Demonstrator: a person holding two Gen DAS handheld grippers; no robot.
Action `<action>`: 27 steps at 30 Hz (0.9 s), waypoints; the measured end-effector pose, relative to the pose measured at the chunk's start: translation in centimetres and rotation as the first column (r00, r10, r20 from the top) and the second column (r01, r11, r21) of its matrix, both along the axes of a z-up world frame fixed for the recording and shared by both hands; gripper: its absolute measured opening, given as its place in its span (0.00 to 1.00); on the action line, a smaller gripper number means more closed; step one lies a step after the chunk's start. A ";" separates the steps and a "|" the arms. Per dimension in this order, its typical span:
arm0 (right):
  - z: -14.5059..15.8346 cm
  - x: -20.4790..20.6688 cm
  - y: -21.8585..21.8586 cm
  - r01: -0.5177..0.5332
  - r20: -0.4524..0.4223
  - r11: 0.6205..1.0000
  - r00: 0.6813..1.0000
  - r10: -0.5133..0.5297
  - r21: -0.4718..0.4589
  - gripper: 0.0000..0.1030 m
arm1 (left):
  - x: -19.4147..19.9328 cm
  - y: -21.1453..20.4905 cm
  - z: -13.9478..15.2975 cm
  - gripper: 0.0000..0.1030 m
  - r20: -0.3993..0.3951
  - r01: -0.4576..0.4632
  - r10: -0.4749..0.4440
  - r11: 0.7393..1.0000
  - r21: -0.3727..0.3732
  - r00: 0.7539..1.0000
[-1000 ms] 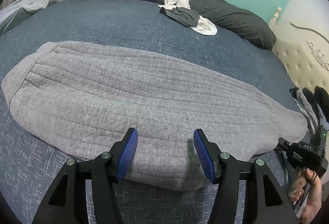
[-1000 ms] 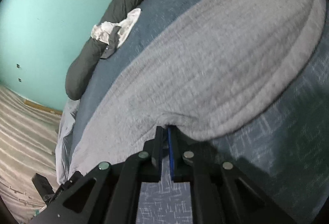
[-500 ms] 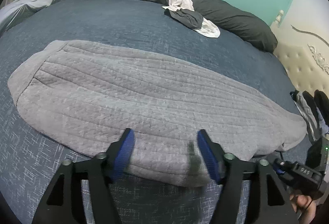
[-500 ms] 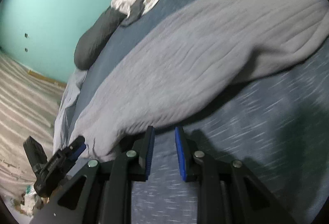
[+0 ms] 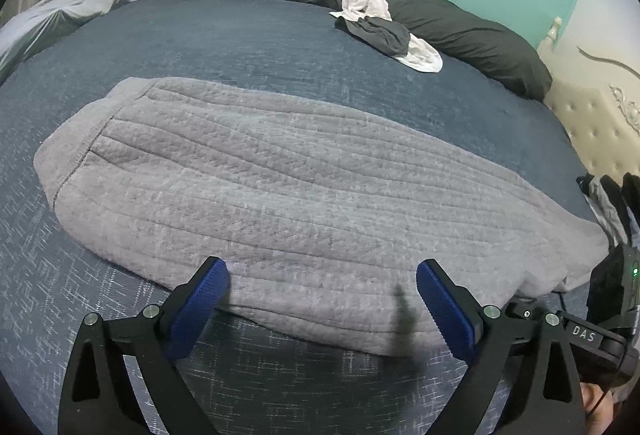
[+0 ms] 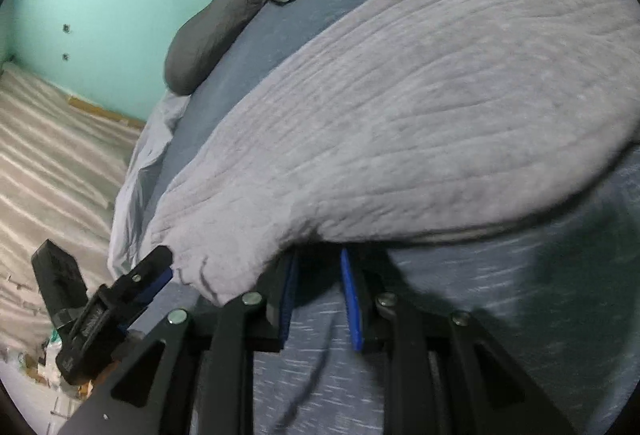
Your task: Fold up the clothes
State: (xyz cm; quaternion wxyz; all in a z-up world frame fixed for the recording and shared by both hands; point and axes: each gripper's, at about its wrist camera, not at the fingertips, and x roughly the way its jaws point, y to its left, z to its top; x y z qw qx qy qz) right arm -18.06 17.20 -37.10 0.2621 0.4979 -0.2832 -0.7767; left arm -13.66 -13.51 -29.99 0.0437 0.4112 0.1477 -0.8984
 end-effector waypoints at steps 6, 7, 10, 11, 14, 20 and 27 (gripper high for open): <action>0.9 0.2 -1.6 -0.069 -0.056 0.997 0.996 0.067 -0.030 0.21 | 0.2 -1.0 0.5 0.95 -0.017 -0.024 0.024 1.000 0.011 1.000; 0.8 0.1 -1.4 -0.060 -0.051 0.998 0.997 0.058 -0.032 0.21 | 0.2 -1.0 0.5 0.95 -0.018 -0.024 0.024 1.000 0.013 1.000; -0.3 -0.3 -0.3 -0.004 -0.002 0.998 1.000 0.004 -0.057 0.33 | 0.2 -0.9 0.5 0.95 -0.015 -0.020 0.020 1.000 0.014 1.000; -0.5 -0.4 0.1 0.021 0.009 0.997 1.000 -0.020 -0.075 0.45 | 0.2 -0.9 0.5 0.95 -0.015 -0.018 0.019 1.000 0.017 1.000; -0.8 -0.7 1.0 0.064 0.023 0.989 0.998 -0.062 -0.132 0.50 | 0.2 -0.8 0.5 0.95 -0.017 -0.016 0.016 1.000 0.017 1.000; -0.3 -0.7 2.3 0.080 -0.028 0.976 0.996 -0.088 -0.204 0.50 | 0.2 -0.8 0.4 0.95 -0.017 -0.017 0.017 1.000 0.020 1.000; -0.7 -0.9 3.0 0.095 -0.048 0.950 0.992 -0.114 -0.298 0.20 | 0.3 -0.9 0.5 0.95 -0.017 -0.018 0.018 1.000 0.016 1.000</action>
